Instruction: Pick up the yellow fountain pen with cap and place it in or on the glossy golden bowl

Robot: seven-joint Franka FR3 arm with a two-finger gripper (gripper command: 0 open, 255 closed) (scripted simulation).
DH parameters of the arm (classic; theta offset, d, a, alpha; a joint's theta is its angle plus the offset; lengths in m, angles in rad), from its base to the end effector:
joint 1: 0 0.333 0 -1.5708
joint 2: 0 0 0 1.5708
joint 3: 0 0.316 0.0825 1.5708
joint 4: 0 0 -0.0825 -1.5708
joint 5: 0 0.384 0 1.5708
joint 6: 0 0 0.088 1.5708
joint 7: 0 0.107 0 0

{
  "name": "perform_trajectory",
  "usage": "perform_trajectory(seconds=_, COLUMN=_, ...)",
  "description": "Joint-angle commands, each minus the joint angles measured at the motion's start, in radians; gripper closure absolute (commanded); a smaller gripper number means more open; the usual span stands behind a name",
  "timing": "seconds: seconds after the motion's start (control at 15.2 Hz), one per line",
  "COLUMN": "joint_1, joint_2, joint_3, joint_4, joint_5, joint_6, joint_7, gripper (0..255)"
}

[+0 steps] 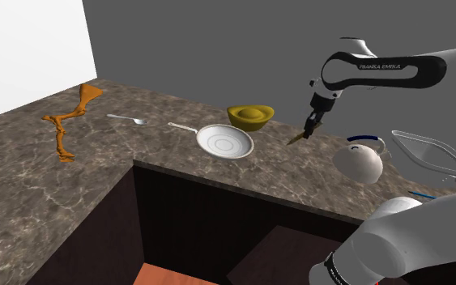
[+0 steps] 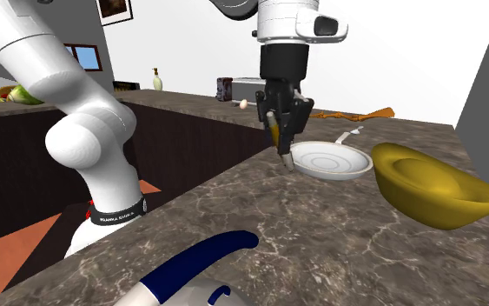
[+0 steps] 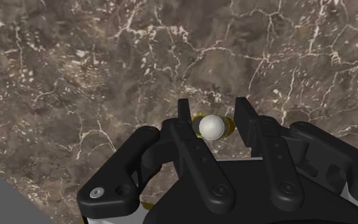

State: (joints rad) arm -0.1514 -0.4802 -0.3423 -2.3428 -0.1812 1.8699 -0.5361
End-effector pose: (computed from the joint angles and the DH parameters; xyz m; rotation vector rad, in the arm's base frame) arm 0.3519 -0.2181 0.5007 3.1253 0.2105 -0.0298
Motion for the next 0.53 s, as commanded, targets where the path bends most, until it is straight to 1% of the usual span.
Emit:
perform_trajectory(seconds=0.0, joint_1=0.001, joint_2=0.001, joint_3=0.002, joint_4=0.027, joint_5=0.003, joint_6=-0.026, joint_7=-0.002, gripper=255)
perform_trajectory(seconds=0.2, joint_1=0.003, joint_2=-0.002, joint_3=0.007, joint_4=0.059, joint_5=0.006, joint_6=-0.062, joint_7=-0.003, gripper=255)
perform_trajectory(seconds=0.46, joint_1=0.036, joint_2=0.161, joint_3=-0.005, joint_4=0.2, joint_5=0.053, joint_6=-0.043, joint_7=-0.011, gripper=255)
